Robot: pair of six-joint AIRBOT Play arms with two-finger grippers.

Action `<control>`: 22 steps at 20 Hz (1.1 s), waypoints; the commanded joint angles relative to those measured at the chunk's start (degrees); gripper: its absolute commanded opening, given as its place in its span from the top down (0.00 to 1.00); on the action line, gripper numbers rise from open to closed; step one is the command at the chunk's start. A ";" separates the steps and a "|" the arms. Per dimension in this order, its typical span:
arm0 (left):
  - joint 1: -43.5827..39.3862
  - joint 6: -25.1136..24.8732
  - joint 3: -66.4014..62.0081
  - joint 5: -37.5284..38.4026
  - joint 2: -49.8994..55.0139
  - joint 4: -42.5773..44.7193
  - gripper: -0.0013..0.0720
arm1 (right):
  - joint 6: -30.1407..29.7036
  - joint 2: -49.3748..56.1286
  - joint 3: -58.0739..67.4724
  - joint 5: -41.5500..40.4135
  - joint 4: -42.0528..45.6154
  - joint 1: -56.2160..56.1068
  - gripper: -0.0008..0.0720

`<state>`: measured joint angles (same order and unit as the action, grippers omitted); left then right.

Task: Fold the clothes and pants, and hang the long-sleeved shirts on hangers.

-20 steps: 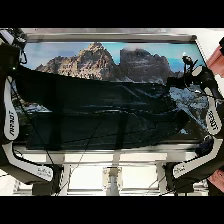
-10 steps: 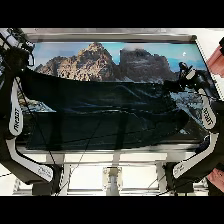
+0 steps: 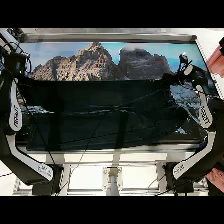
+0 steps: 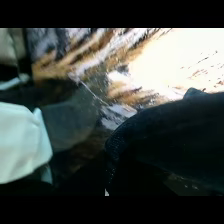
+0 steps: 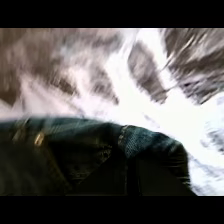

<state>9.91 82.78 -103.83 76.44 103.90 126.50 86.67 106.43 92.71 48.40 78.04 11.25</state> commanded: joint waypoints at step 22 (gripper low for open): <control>-1.99 6.14 -15.39 -5.97 3.08 0.61 0.94 | 6.93 3.74 16.20 -0.94 5.60 1.22 0.97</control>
<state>8.60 92.71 -114.32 65.60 107.72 124.14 93.67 110.08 105.30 44.91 83.72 12.99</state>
